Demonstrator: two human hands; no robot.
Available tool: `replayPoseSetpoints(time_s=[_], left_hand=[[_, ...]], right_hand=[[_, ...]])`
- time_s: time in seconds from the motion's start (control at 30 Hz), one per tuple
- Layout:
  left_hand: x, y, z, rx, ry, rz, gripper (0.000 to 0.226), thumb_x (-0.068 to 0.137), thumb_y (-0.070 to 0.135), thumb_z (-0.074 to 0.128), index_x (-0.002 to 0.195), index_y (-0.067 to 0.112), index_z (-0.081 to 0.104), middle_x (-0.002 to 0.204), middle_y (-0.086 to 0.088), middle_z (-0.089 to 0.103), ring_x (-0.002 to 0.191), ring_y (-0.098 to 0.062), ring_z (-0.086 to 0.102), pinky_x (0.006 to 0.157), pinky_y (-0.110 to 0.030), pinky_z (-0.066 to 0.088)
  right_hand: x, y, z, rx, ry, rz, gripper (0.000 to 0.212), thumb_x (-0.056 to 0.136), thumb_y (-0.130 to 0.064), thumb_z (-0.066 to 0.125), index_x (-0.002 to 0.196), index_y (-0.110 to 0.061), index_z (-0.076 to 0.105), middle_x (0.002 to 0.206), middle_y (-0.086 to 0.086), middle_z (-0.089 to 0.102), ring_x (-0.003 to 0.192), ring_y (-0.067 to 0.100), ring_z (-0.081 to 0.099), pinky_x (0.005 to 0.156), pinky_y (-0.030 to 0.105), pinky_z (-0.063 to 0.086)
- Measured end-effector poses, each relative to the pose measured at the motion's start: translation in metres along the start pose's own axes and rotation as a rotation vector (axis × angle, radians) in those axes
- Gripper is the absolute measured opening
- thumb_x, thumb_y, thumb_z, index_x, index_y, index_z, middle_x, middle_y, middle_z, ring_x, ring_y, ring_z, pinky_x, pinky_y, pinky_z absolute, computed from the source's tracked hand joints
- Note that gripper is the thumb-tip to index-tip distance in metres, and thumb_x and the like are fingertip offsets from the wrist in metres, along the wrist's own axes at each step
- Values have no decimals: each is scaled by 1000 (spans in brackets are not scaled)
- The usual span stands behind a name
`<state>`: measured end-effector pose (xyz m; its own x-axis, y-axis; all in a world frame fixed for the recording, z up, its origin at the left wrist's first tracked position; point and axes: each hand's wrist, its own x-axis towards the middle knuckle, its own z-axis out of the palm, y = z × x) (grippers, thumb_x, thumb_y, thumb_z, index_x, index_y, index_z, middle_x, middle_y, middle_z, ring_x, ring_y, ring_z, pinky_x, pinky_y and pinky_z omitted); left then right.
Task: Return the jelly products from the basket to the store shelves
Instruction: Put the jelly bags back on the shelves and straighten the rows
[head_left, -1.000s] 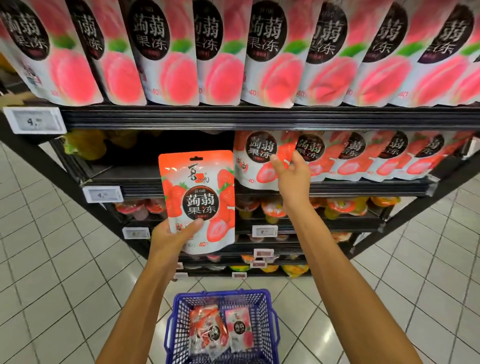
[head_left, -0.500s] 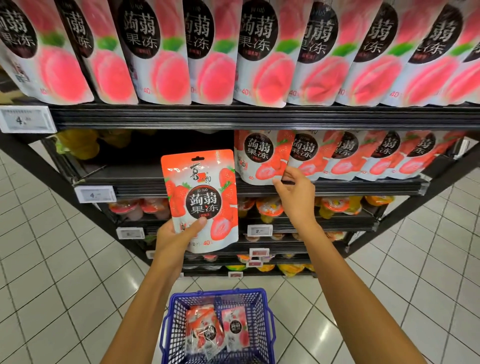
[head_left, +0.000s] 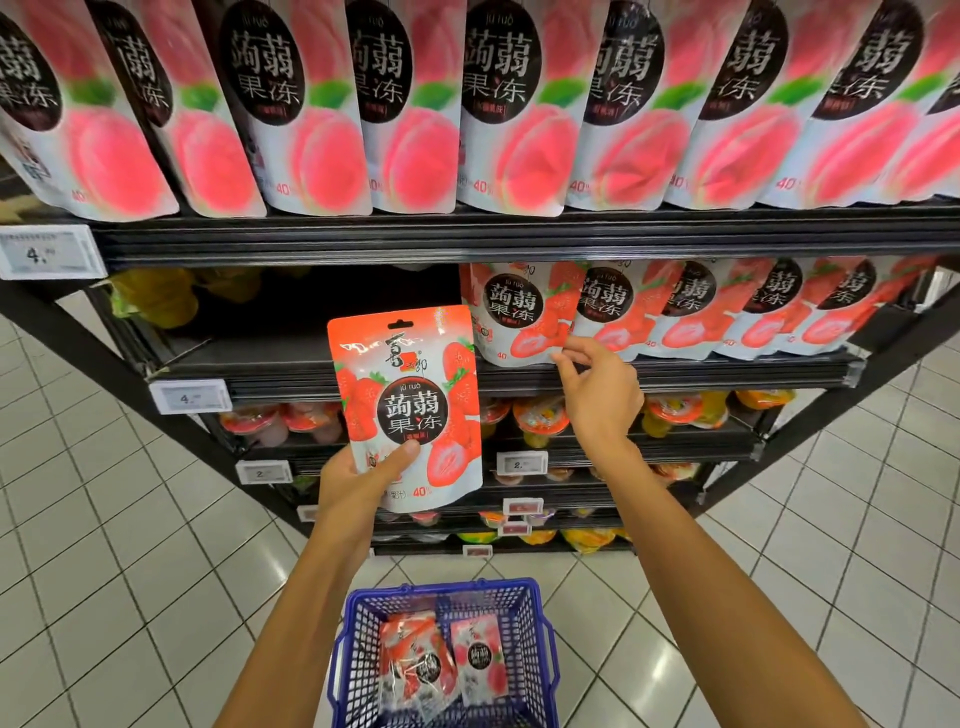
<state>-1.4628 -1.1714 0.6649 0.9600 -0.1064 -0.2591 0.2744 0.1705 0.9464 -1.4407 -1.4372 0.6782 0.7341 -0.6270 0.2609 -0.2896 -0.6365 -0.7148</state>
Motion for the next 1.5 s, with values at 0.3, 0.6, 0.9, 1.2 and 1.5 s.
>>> replayPoseSetpoints(time_s=[0.3,0.6,0.9,1.2,1.5], left_hand=[[4,1,11,-19,-49,-3,46,58,36,84,101,24,75,103,-4,76,94,-19,73,67,-24,58],[12,9,19,20,-62,-16,52,62,33,83,110,19,70,105,-3,76,99,-23,72,74,-34,60],[23,31,24,79,-92,118,55,64,41,89,112,29,65,108,0,74,102,-26,71,76,-46,61],[23,21,30,430,46,536,37,91,17,67,123,34,60,128,13,54,119,-6,53,102,-27,47],[43,19,49,465,-93,458,56,91,3,61,140,26,46,145,14,39,137,-3,39,114,-20,32]], right_hand=[[3,2,-7,38,14,84,18,91,-35,67,103,-22,62,94,-9,75,83,17,69,68,30,45],[-31,-19,-22,498,-214,13,6,91,-35,65,95,-31,67,80,-11,70,76,8,66,67,21,52],[-56,-55,-7,812,-569,93,35,81,-8,78,112,-18,64,97,-2,77,90,13,73,82,31,59],[-24,-90,17,791,-289,34,27,84,-7,74,107,-15,64,97,3,75,89,14,72,81,31,58],[-21,-80,39,640,-311,-69,28,91,-10,66,119,-14,61,106,-5,71,100,4,67,86,20,54]])
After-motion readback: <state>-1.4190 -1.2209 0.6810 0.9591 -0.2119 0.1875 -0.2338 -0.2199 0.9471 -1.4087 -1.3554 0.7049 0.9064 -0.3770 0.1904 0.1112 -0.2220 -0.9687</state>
